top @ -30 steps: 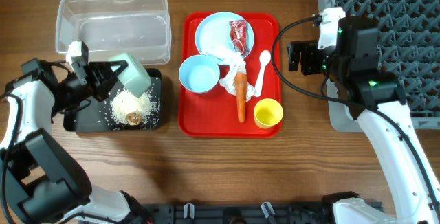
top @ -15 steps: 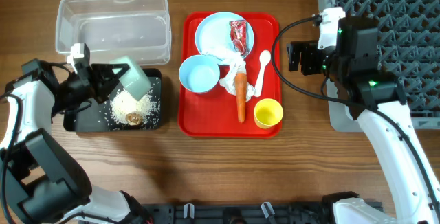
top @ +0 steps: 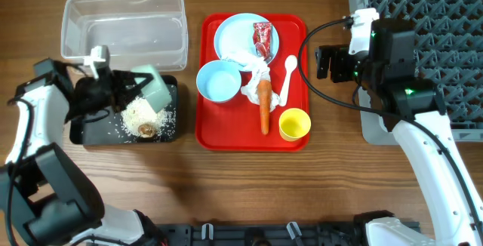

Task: Sort waste into correct bins and load items into the dishwasher rack
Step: 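Set the emptied rice bowl back on the red tray with the left gripper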

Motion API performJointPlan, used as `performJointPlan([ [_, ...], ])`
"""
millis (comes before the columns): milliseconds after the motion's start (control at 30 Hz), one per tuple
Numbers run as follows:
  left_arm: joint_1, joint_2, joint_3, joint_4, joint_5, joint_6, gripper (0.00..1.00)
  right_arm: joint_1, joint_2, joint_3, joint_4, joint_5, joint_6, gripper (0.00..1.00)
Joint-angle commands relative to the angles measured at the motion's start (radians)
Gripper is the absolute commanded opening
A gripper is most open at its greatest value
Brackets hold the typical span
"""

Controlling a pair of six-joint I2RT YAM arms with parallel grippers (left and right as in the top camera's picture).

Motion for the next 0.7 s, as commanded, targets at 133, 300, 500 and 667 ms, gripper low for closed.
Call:
performJointPlan([
  [133, -0.233, -0.188, -0.003, 0.145, -0.229, 0.025, 0.04, -0.004, 0.010, 0.020, 0.010, 0.017, 0.006, 1.00],
  [300, -0.493, -0.245, -0.003, 0.256, -0.591, -0.129, 0.04, -0.004, 0.010, 0.020, 0.011, 0.017, 0.007, 1.00],
  [500, -0.796, -0.233, -0.003, 0.303, -0.942, -0.230, 0.04, -0.004, 0.010, 0.020, 0.004, 0.017, 0.007, 1.00],
  [667, -0.984, -0.216, -0.003, 0.290, -1.194, -0.314, 0.04, -0.004, 0.010, 0.020, 0.000, 0.016, 0.008, 1.00],
])
